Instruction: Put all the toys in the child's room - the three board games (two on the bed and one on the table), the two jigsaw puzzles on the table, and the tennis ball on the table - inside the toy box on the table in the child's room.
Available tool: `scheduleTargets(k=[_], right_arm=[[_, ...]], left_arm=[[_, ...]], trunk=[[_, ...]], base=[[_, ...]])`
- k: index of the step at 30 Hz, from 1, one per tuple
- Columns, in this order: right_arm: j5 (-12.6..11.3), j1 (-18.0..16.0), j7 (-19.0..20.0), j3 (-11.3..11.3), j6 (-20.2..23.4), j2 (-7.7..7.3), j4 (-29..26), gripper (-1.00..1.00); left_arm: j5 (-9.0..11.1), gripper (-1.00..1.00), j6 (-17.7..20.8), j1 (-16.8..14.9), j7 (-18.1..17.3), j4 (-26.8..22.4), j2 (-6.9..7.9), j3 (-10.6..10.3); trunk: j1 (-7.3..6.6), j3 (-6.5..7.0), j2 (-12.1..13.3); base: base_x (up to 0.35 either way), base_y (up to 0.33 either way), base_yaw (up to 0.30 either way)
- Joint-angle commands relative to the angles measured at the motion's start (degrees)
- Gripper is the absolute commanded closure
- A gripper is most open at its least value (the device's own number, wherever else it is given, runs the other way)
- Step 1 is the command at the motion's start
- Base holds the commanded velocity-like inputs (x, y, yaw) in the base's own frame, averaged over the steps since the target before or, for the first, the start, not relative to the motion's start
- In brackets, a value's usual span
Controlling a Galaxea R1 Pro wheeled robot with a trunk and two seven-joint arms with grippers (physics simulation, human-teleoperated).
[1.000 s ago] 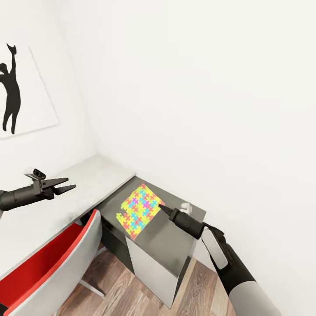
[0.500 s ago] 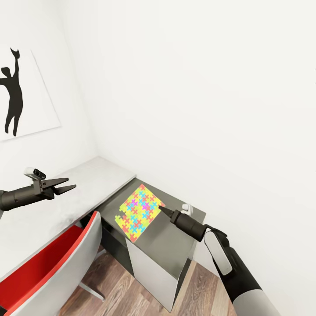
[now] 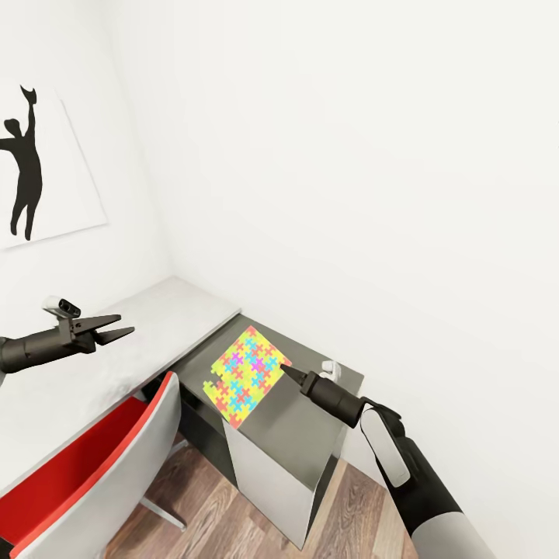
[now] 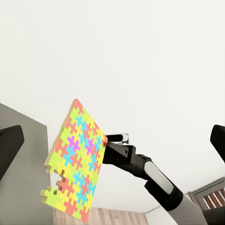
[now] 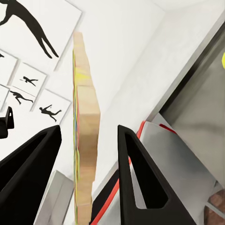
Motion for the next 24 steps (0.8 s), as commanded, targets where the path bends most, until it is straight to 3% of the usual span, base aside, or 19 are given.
scheduleTargets(k=[1,13,15,18,21,24], right_arm=[[-0.46,-0.05,-0.08,-0.05,0.45,0.02,-0.03,1.00],[-1.19,-0.05,-0.08,-0.25,1.35,0.19,-0.47,1.00],[-1.28,-0.02,-0.38,-0.35,2.99,0.60,-0.48,1.00],[-1.20,-0.01,-0.86,-0.79,9.39,0.92,-2.84,1.00],[-1.26,0.03,-1.01,-3.31,14.44,0.94,-7.98,1.00],[-1.64,0.03,-0.90,-5.28,15.93,0.77,-9.76,1.00]], left_arm=[[-0.03,-1.00,0.61,-0.04,-0.23,0.01,0.03,-0.02],[0.02,-1.00,0.61,-0.04,-0.23,0.01,0.15,0.08],[0.07,-1.00,0.65,-0.04,-0.23,0.02,0.18,0.08],[0.19,-1.00,0.68,-0.04,-0.23,0.01,0.21,0.13],[0.27,-1.00,0.69,-0.04,-0.23,0.02,0.18,0.11],[0.25,-1.00,0.67,-0.04,-0.23,0.03,0.18,0.12]], trunk=[[0.03,-0.12,-0.12],[0.03,-0.12,-0.12],[0.03,-0.12,-0.12],[0.03,-0.12,-0.12],[0.03,-0.12,-0.12],[0.03,-0.12,-0.12]], base=[[-0.001,0.005,0.000],[0.000,0.074,0.000],[0.000,0.002,0.000],[0.000,0.000,0.000],[0.000,0.000,0.000],[0.000,0.000,0.000]])
